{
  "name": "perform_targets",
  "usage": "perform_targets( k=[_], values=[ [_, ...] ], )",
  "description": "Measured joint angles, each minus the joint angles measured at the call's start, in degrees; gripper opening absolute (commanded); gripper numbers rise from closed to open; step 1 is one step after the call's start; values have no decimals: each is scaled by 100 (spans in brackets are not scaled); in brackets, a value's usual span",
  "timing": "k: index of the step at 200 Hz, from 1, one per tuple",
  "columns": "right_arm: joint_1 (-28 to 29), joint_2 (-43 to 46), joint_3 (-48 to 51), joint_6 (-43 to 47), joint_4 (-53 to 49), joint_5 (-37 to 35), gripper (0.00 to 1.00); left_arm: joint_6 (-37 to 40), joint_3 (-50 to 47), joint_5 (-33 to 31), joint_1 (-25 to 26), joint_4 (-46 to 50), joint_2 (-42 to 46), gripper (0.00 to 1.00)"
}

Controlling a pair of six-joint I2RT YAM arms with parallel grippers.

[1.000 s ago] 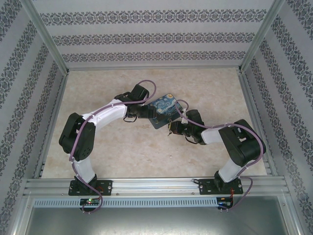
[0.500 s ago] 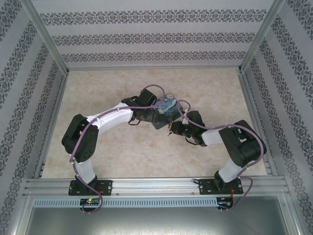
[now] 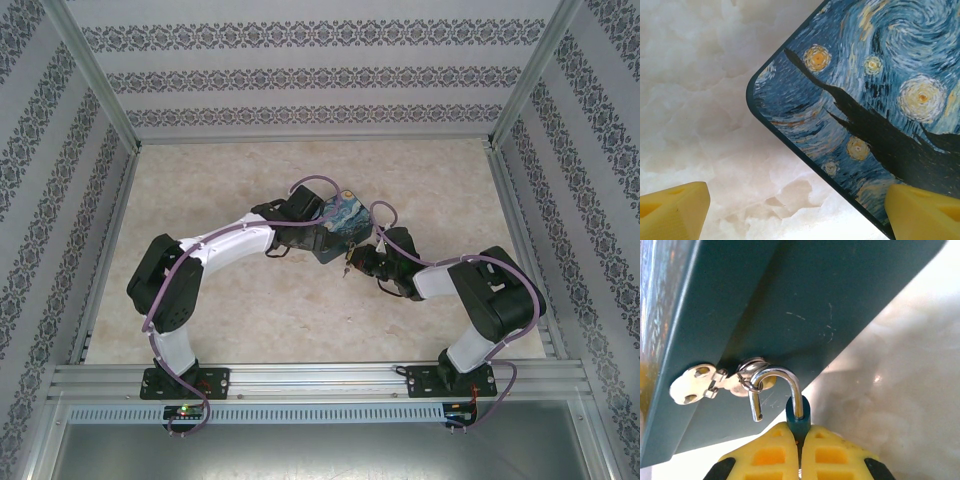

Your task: Unlock the padlock with the key

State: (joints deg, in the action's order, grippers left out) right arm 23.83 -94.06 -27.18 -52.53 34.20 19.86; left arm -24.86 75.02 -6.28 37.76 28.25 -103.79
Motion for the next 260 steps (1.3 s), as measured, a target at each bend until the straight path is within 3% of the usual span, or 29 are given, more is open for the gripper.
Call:
perform_targets(
  k=[85,260],
  values=[
    [0,-275,46,-907,629,-175,0,-28,-125,7,50,-297,0,91],
    [-1104,-348,-511,-682,70,280,0,-66,-66,131,76,-498,-105,91]
  ],
)
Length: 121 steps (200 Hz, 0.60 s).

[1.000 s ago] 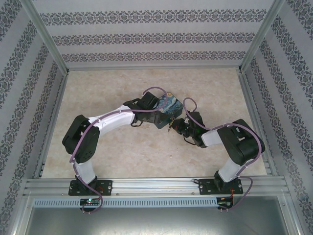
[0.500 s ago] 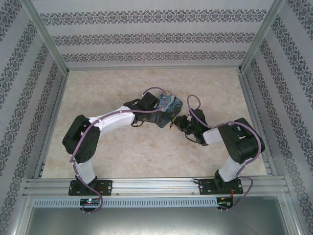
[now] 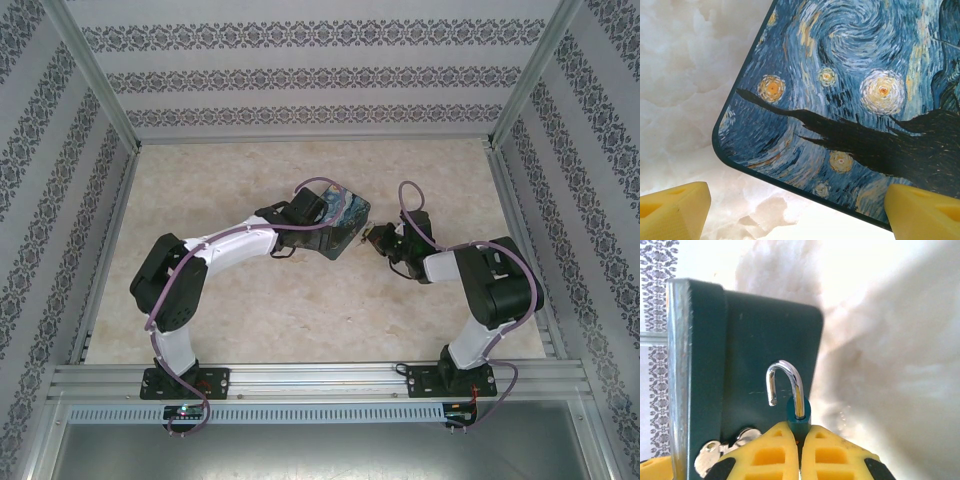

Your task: Unlock the padlock with the key

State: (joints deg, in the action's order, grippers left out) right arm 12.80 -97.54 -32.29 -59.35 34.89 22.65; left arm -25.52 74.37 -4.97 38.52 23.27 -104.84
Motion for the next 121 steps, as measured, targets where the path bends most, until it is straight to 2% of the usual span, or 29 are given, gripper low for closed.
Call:
perform_targets(
  k=[54,94,106,121],
  values=[
    [-361,568,730,105,-44,83,0,2,234,-15,-2,407,-35,97],
    [-688,962,1344,107,-17,142,27,-11,315,243,-103,721,98,100],
    [-776,1143,1456,122,-26,173,30,-28,317,348,-153,769,234,100],
    [-911,1360,1613,120,-37,238,40,-63,323,415,-240,833,503,100]
  ],
)
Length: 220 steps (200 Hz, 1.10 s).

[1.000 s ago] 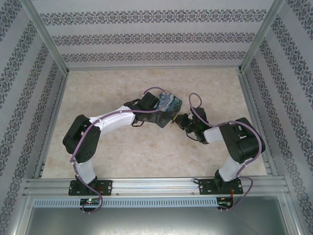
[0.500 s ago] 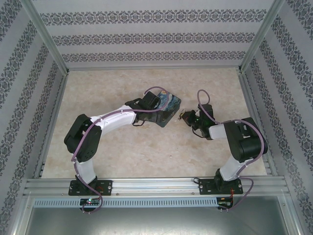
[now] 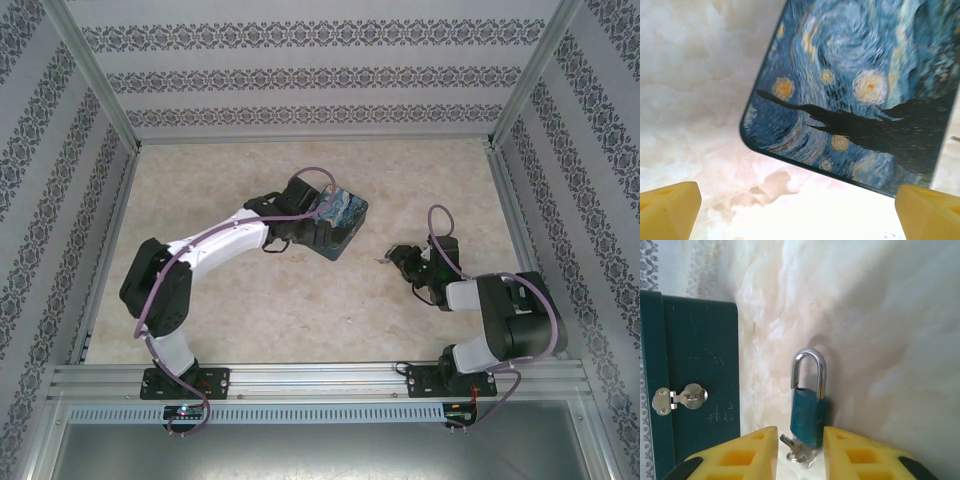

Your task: Unlock the padlock with the key

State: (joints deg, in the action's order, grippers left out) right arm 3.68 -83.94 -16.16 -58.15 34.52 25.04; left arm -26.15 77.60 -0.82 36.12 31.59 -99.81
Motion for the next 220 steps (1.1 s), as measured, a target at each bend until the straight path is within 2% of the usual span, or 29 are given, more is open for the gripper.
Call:
perform_targets(
  k=[24,61,97,134,176,196,220],
  values=[
    [-205,579,175,13,-315,15,57,-50,4,68,-186,83,546,100],
    [-446,2020,184,212,-1305,31,98,-85,20,26,-533,234,1344,100],
    [-496,3191,-570,686,-2800,-195,98,48,-142,-540,-776,247,2170,100],
    [-376,3560,-1967,1759,-4041,-1303,98,597,-981,-1495,-942,-337,3093,100],
    [-249,3574,-2096,2778,-3960,-2750,98,1556,-2623,-2476,-1097,-1644,3755,99],
    [-129,3368,-1899,3495,-3644,-3263,98,1720,-3152,-2629,-1370,-2133,3901,100],
    [118,2973,-1633,4323,-3040,-3766,98,1716,-3696,-2557,-1963,-2673,4155,100]
  ],
)
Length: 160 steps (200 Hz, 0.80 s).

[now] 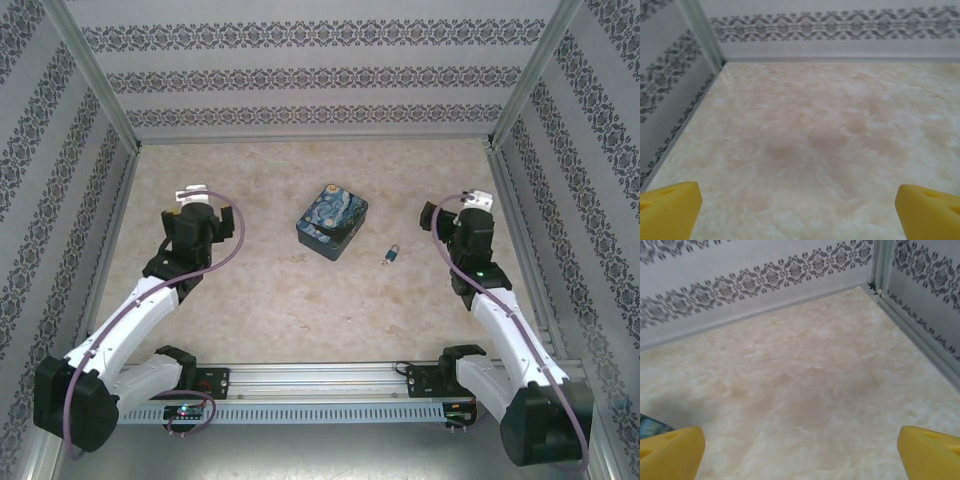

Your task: Unlock the padlock with the key

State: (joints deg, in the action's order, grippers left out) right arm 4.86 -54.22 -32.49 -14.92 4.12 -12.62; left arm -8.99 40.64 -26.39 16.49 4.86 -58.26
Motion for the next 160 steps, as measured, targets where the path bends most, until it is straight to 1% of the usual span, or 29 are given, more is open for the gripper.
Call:
perform_targets(
  k=[30,60,89,112,122,135,160],
  values=[
    [321,-721,442,730,1056,-533,98,7,-522,192,-656,-673,52,100],
    [328,-1473,717,1067,2006,-765,98,87,-935,323,-1038,-1335,-181,100],
    [328,-2063,911,1246,2848,-804,98,127,-1246,393,-1139,-2120,-778,100],
    [328,-2321,1130,1438,3467,-723,98,243,-1526,435,-1139,-3047,-1578,100],
    [323,-2417,1292,1495,3901,-658,98,291,-1626,433,-1145,-3386,-1930,100],
    [295,-2656,1497,1530,4433,-568,98,328,-1716,487,-1185,-3713,-2317,100],
    [63,-2983,1591,1504,4809,-306,98,411,-1700,682,-1276,-4092,-2728,100]
  ],
)
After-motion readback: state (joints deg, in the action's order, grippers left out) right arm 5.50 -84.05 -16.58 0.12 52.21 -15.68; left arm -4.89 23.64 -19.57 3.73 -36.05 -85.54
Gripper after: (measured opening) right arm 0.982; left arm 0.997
